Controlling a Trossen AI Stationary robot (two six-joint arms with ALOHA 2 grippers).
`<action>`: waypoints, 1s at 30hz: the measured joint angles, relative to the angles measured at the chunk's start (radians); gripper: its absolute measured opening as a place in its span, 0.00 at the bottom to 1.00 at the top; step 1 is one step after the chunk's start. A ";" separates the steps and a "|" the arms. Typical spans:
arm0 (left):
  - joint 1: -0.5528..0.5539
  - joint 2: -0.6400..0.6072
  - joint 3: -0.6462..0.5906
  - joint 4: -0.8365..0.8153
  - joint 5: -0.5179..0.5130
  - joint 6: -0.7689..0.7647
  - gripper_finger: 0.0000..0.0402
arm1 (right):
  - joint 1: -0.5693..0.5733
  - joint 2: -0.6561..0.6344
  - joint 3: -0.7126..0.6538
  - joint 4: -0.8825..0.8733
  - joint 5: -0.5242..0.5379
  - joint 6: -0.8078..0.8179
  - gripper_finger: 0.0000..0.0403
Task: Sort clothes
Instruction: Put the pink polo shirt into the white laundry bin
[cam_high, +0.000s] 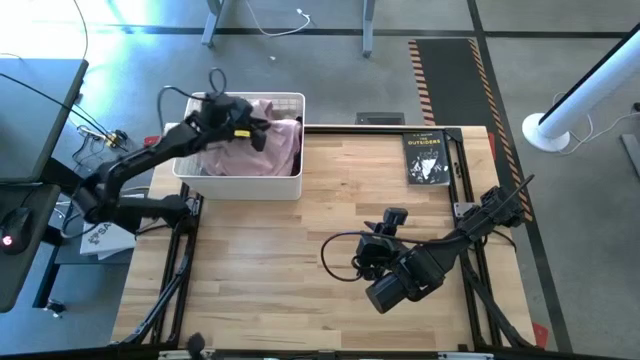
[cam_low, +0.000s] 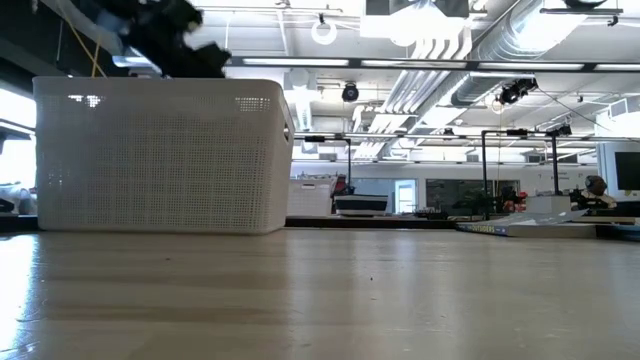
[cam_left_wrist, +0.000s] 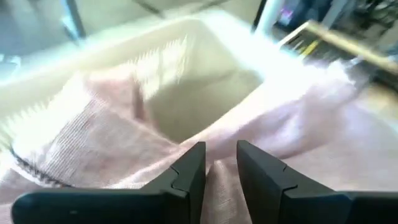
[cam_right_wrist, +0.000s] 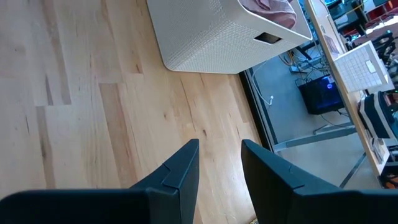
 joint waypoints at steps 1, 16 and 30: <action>-0.007 -0.027 0.027 -0.038 0.002 0.000 0.21 | 0.000 0.000 0.000 0.000 0.000 0.001 0.29; 0.113 -0.142 -0.239 0.232 0.007 0.077 0.21 | 0.000 0.000 0.000 0.011 0.001 0.003 0.29; 0.155 0.193 -0.383 0.536 -0.005 0.051 0.21 | -0.007 0.000 0.000 0.022 0.032 -0.023 0.29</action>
